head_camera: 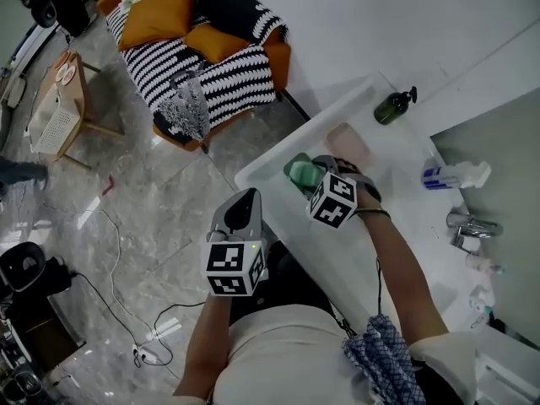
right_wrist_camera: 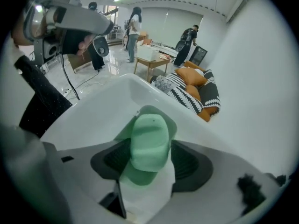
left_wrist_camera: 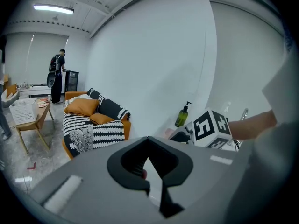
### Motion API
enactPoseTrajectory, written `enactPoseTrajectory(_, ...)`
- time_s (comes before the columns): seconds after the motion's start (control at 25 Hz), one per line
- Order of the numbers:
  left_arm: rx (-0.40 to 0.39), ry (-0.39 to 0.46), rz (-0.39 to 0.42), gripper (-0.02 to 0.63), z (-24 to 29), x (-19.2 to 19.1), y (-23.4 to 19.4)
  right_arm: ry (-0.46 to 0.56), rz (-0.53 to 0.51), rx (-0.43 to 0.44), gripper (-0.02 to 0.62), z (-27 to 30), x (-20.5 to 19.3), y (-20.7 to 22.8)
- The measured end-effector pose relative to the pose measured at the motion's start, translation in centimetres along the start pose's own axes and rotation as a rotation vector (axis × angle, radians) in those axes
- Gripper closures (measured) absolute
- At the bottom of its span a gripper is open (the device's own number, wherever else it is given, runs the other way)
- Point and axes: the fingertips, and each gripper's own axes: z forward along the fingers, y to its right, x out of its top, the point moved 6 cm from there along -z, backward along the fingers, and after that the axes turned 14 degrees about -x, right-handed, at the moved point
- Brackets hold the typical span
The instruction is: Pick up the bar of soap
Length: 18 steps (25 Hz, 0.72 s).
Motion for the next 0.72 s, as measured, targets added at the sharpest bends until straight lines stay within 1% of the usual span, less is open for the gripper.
enactPoseTrajectory(0.16, 0.007, -0.006, 0.001, 0.598, -0.1, 0.0, -0.3, 0.006, -0.009, 0.007, 0.337, 0.1, 0.1, 0.0)
enactPoseTrajectory(0.44, 0.009, -0.002, -0.009, 0.598, 0.2, 0.1, -0.4, 0.006, -0.098, 0.025, 0.339, 0.3, 0.9, -0.4)
enactPoseTrajectory(0.6, 0.003, -0.01, -0.014, 0.598, 0.4, 0.0, -0.2, -0.004, -0.081, 0.053, 0.339, 0.4, 1.0, -0.2)
enactPoseTrajectory(0.72, 0.004, -0.004, -0.01, 0.598, 0.3, 0.1, -0.2, -0.012, -0.077, 0.029, 0.339, 0.4, 1.1, -0.1)
